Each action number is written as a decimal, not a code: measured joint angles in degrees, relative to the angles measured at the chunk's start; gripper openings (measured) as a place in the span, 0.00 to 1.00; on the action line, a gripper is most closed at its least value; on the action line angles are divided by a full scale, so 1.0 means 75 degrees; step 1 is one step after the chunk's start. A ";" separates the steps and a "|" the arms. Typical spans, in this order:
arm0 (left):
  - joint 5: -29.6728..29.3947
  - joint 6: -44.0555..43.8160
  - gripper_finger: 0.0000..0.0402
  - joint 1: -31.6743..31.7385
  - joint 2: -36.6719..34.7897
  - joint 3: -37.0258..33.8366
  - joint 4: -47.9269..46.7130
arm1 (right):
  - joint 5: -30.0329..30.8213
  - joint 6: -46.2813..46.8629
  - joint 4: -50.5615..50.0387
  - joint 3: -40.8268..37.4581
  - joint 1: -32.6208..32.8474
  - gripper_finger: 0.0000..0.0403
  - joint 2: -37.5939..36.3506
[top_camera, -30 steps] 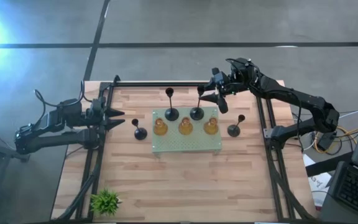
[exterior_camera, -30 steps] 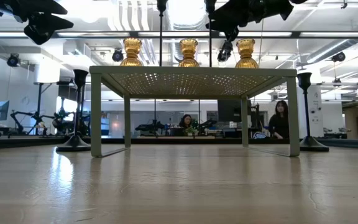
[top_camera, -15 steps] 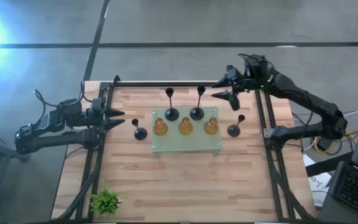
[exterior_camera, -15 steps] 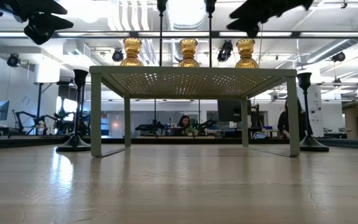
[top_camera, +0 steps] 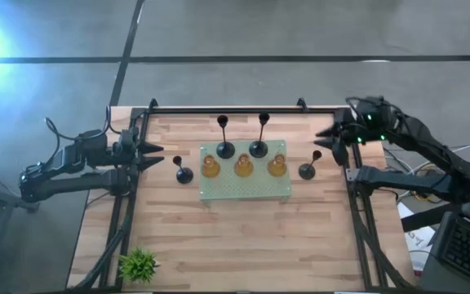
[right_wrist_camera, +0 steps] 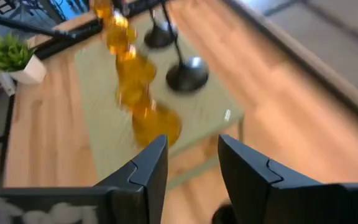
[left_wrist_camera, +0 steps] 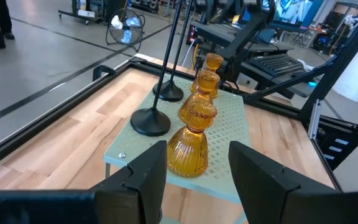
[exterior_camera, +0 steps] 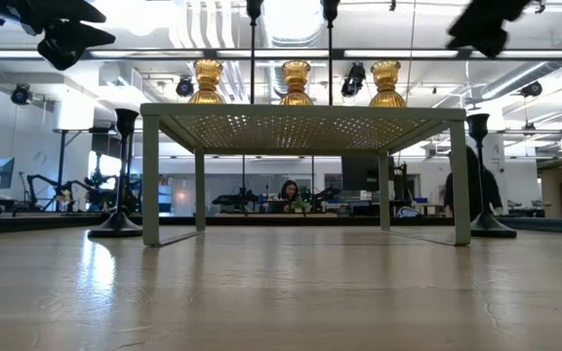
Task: Pick & Place candle stick holders
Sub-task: Put the black candle holder on the shelf
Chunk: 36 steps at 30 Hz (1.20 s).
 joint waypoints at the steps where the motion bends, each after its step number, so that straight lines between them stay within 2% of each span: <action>1: -0.0001 -0.0027 0.44 0.0001 0.0000 0.0000 0.0002 | 0.0001 0.0198 -0.0058 -0.0243 0.0078 0.32 -0.0238; 10: -0.0001 -0.0152 0.44 0.0001 0.0000 0.0000 0.0006 | -0.0004 0.1518 -0.0195 -0.2387 0.0462 0.26 -0.2138; 20: -0.0006 -0.0155 0.44 0.0001 -0.0002 0.0000 0.0008 | 0.0031 0.1650 -0.0495 -0.3536 0.0457 0.24 -0.3630; 25: -0.0071 -0.0152 0.44 0.0001 -0.0002 0.0000 0.0009 | 0.0003 0.2454 -0.0401 -0.4181 0.0457 0.24 -0.3827; 29: -0.0076 -0.0114 0.44 0.0001 -0.0003 0.0000 0.0009 | 0.0302 0.3422 0.0308 -0.4660 0.0456 0.24 -0.3709; 36: -0.0078 -0.0105 0.44 0.0001 -0.0003 0.0000 0.0009 | 0.1050 0.3812 0.0907 -0.5273 0.0454 0.24 -0.3321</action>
